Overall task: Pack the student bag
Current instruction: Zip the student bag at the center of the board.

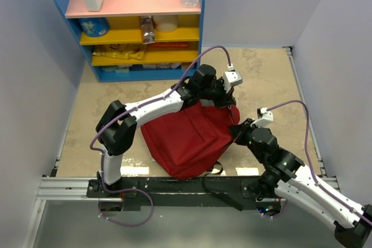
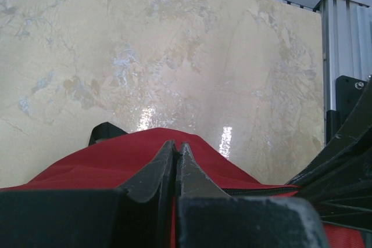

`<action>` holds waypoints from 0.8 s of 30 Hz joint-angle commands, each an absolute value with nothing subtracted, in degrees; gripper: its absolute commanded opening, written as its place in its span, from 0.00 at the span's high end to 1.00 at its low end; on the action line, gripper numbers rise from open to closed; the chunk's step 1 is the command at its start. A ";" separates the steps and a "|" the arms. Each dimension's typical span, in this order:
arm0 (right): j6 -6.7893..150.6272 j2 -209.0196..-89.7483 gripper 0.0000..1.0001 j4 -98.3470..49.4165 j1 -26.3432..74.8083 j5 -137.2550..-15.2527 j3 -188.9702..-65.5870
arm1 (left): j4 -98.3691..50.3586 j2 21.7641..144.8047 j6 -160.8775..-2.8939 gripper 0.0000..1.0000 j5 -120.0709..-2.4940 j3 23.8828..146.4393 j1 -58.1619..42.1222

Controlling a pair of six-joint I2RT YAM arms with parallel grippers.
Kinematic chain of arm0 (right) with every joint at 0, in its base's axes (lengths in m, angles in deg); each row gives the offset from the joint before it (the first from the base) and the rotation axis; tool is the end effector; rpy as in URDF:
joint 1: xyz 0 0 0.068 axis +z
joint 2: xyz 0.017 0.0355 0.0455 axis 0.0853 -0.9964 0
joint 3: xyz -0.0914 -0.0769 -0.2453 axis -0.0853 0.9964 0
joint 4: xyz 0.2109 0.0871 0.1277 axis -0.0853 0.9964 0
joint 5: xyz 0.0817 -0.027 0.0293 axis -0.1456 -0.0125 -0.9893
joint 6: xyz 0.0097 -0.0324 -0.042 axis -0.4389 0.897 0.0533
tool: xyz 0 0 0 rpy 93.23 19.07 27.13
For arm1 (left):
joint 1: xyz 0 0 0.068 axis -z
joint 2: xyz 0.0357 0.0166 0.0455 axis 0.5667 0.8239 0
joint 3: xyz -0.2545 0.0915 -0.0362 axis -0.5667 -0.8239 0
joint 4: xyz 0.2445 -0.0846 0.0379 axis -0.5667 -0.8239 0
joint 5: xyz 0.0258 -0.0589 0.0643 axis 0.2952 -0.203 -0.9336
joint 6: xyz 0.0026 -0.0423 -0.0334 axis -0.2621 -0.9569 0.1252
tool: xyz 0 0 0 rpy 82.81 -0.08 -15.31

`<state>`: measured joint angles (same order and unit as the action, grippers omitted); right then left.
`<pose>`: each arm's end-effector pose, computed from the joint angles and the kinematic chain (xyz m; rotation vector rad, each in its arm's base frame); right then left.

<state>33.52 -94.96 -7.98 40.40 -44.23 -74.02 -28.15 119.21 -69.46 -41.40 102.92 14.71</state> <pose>0.1032 0.0834 0.2347 0.2850 1.9426 0.6463 0.2895 -0.3614 0.2838 1.1728 1.7141 -1.0198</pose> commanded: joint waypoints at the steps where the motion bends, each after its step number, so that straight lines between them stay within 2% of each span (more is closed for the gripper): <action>1: 29.78 -94.93 1.00 0.25 40.63 -46.72 -77.40 | -22.77 119.15 -63.54 1.00 -47.74 106.51 10.23; 12: 28.72 -97.22 1.00 3.15 42.30 -47.08 -78.62 | -25.93 126.79 -55.54 1.00 -52.40 120.21 5.83; 21: 26.89 -96.43 1.00 7.37 42.92 -46.28 -82.14 | -25.84 126.88 -52.81 1.00 -55.40 117.57 0.55; 24: 29.85 -98.88 0.71 3.43 42.92 -46.21 -84.24 | -28.04 125.83 -54.12 1.00 -50.58 118.11 0.46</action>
